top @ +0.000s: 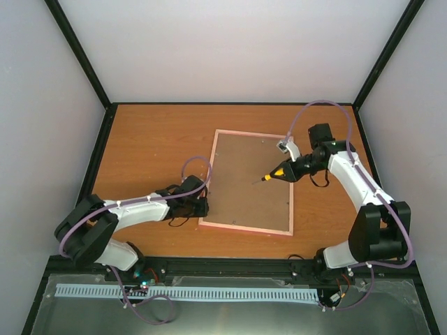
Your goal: Take the photo out of the frame
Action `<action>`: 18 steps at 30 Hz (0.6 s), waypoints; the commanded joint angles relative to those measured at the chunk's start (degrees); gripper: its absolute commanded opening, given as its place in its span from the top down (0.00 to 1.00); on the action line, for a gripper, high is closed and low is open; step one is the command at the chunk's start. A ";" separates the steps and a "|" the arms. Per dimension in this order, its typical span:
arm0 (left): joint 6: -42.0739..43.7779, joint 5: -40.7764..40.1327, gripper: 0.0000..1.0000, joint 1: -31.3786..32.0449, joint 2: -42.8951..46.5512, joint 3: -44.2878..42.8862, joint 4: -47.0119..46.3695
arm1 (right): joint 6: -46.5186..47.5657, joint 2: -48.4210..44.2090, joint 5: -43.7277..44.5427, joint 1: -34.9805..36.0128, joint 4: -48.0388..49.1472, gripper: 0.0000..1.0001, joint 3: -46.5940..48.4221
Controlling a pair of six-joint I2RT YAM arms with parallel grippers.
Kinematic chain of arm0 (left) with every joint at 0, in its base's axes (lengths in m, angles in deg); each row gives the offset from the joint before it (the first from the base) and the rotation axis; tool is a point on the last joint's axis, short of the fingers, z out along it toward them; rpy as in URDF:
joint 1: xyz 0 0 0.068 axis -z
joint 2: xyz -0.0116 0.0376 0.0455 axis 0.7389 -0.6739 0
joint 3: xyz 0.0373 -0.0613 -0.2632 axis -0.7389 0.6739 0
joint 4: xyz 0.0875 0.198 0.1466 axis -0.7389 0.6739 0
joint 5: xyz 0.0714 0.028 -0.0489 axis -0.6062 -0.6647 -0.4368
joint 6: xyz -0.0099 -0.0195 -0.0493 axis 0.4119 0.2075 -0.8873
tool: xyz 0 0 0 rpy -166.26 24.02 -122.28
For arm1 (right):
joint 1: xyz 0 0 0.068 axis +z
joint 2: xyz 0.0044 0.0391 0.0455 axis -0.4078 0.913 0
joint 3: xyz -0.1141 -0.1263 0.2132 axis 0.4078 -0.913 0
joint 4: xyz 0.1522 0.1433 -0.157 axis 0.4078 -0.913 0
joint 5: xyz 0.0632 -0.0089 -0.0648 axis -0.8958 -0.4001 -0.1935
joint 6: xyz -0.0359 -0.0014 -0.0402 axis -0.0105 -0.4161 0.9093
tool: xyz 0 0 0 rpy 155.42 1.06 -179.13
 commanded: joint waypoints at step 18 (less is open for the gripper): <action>-6.73 -4.58 0.93 13.24 -3.04 2.38 -8.73 | -1.42 6.93 8.77 18.83 5.58 0.97 5.04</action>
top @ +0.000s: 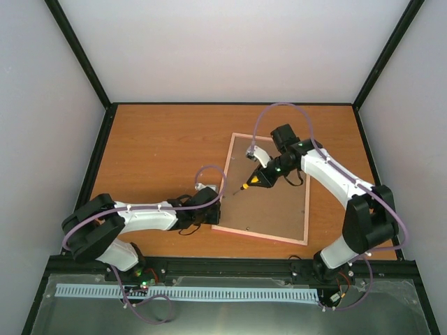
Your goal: Take the photo out of the frame
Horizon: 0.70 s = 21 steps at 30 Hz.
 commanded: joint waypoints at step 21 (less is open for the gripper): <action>-5.94 0.06 0.99 1.61 2.83 4.19 -2.35 | -4.65 12.45 4.09 9.17 4.81 0.97 5.88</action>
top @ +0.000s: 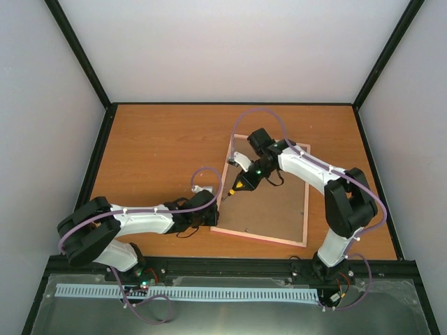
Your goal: Take the photo out of the frame
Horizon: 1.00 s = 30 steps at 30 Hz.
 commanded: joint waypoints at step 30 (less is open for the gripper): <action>-3.11 -0.79 0.99 0.94 -0.42 0.59 0.53 | -5.90 1.58 17.24 3.54 -4.34 0.97 5.35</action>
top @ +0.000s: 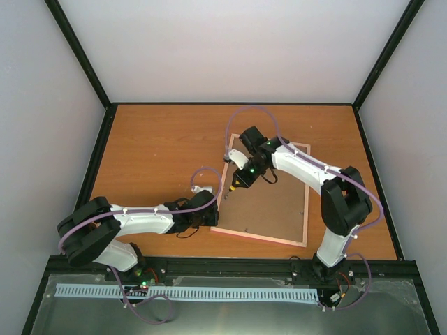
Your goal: Take the photo out of the frame
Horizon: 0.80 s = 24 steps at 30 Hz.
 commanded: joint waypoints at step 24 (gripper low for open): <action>1.82 -6.06 0.51 -0.63 4.69 -6.74 8.51 | 6.11 -18.31 -3.14 -13.31 -5.03 0.97 -8.28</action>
